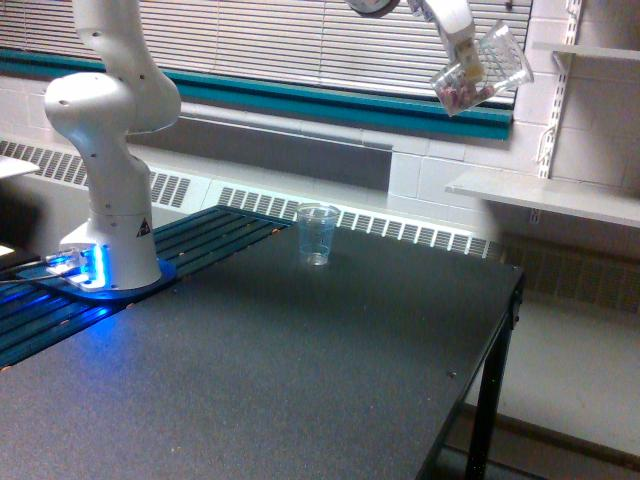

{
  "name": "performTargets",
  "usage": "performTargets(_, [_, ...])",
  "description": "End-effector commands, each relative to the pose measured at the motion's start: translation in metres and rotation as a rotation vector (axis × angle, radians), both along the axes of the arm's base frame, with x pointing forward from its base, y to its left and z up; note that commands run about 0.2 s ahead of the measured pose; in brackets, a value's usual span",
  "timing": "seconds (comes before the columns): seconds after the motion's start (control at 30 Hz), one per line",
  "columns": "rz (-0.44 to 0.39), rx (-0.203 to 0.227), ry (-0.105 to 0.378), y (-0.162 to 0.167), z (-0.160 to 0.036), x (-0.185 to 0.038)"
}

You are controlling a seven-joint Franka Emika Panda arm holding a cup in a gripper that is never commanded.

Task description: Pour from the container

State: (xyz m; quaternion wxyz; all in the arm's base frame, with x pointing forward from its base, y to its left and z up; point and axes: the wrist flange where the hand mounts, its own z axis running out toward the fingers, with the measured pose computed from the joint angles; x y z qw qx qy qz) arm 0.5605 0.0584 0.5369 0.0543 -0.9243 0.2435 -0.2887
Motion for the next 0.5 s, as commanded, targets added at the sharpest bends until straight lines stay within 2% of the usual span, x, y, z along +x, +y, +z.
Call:
performTargets(0.03, [0.008,-0.011,0.001,0.005,0.0,-0.001])
performTargets(0.27, [0.042,-0.035,0.004,0.023,-0.004,-0.004])
performTargets(0.5, [0.106,-0.049,0.02,0.056,-0.017,-0.011])
